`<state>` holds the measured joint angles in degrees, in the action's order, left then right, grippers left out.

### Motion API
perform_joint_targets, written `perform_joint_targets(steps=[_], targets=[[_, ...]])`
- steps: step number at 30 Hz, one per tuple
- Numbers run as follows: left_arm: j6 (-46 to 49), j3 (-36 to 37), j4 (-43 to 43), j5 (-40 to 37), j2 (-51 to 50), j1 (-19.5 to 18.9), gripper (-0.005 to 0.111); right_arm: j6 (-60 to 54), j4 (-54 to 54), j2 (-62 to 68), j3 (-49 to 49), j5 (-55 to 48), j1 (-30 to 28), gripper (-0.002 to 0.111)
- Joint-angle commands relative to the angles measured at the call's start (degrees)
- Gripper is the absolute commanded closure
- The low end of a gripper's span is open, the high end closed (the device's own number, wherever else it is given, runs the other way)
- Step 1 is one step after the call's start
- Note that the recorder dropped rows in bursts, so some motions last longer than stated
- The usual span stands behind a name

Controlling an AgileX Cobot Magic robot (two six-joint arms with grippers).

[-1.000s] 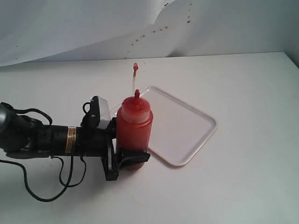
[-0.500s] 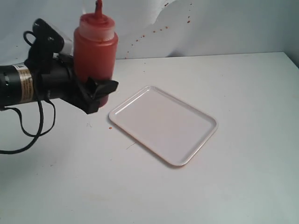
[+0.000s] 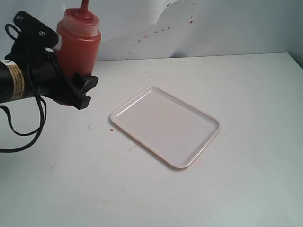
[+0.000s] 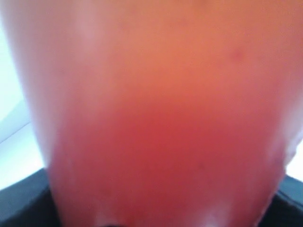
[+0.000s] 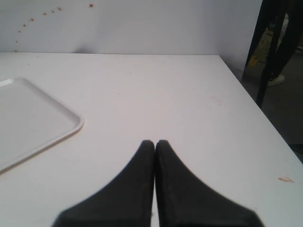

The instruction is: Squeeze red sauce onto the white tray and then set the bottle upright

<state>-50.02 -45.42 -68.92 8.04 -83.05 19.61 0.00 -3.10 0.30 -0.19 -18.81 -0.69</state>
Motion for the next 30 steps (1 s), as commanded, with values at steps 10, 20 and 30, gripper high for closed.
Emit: perform_joint_targets(steps=[10, 20, 30], targets=[[17.59, -7.74, -3.44, -14.58, 0.74, 13.65, 0.107, 0.00, 0.13, -0.30, 0.19, 2.57, 0.20, 0.108], [17.99, -11.90, -21.97, -18.33, -9.08, 14.01, 0.107, 5.27, 30.85, -0.30, 0.19, 31.70, 0.20, 0.108], [21.29, -16.95, -31.03, -20.66, -16.19, 14.01, 0.107, 27.29, 5.45, 1.44, -5.72, 31.47, 0.20, 0.108]])
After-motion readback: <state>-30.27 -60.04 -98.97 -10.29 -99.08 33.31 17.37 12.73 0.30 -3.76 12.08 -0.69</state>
